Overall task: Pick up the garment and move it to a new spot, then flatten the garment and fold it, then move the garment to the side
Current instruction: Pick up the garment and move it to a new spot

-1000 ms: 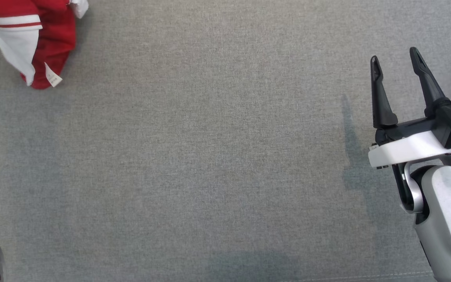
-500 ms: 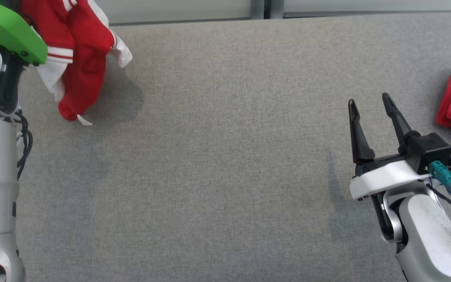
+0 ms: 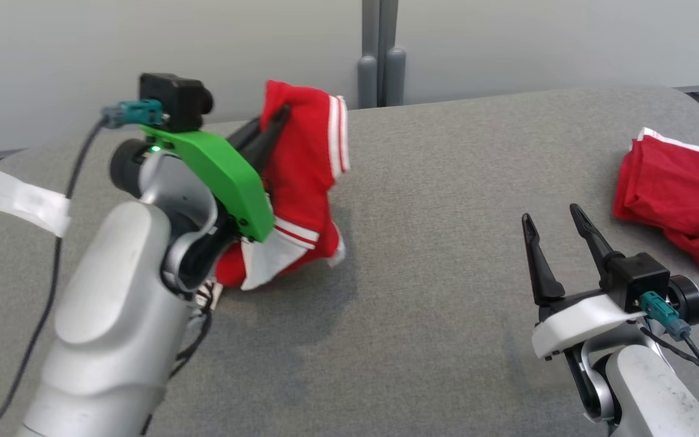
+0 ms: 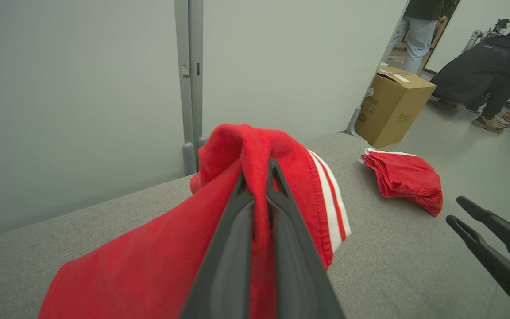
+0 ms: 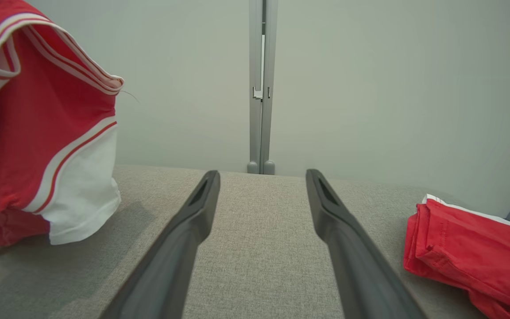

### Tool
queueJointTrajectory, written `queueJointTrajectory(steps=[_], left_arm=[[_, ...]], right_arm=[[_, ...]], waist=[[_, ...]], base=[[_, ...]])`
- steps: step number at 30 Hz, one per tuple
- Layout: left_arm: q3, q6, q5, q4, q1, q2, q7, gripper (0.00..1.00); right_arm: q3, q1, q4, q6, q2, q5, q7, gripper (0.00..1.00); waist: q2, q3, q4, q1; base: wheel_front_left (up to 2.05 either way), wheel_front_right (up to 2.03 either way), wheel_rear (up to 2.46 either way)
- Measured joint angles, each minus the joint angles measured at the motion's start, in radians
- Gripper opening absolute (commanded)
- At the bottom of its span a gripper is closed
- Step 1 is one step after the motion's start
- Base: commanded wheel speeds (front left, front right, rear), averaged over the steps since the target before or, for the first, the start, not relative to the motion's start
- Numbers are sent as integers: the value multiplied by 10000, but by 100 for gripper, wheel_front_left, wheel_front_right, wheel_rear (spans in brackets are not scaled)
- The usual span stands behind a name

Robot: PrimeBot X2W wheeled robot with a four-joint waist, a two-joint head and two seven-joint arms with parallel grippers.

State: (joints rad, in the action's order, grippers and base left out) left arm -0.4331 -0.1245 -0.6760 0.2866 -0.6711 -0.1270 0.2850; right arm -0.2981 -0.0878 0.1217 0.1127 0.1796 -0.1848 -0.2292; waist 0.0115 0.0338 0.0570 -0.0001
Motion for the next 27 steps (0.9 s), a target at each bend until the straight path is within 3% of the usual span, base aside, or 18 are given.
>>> queueJointTrajectory(steps=[5, 14, 21, 27], left_arm=[[-915, 0, -660, -439, 823, 951, 151, 0], [-1195, 31, -784, 288, 1828, 1070, -267, 0], [-1260, 665, -347, 1060, 1700, 1028, -1066, 0], [-1106, 1312, 121, 1551, 634, 1007, -1923, 0]], right_arm=[[-130, 17, -146, -29, -35, 0, 15, 100], [-347, 131, -341, -161, -90, 2, 117, 100], [-623, -81, -408, -307, -251, 17, 144, 100], [-1001, -384, -385, -456, -602, 19, 144, 100]], waist=[[0, -254, 604, 0], [0, -142, 1464, 0], [0, 233, 2304, 0], [0, 618, 3090, 0]], base=[[0, 0, 0], [0, 0, 0], [0, 0, 0], [0, 0, 0]])
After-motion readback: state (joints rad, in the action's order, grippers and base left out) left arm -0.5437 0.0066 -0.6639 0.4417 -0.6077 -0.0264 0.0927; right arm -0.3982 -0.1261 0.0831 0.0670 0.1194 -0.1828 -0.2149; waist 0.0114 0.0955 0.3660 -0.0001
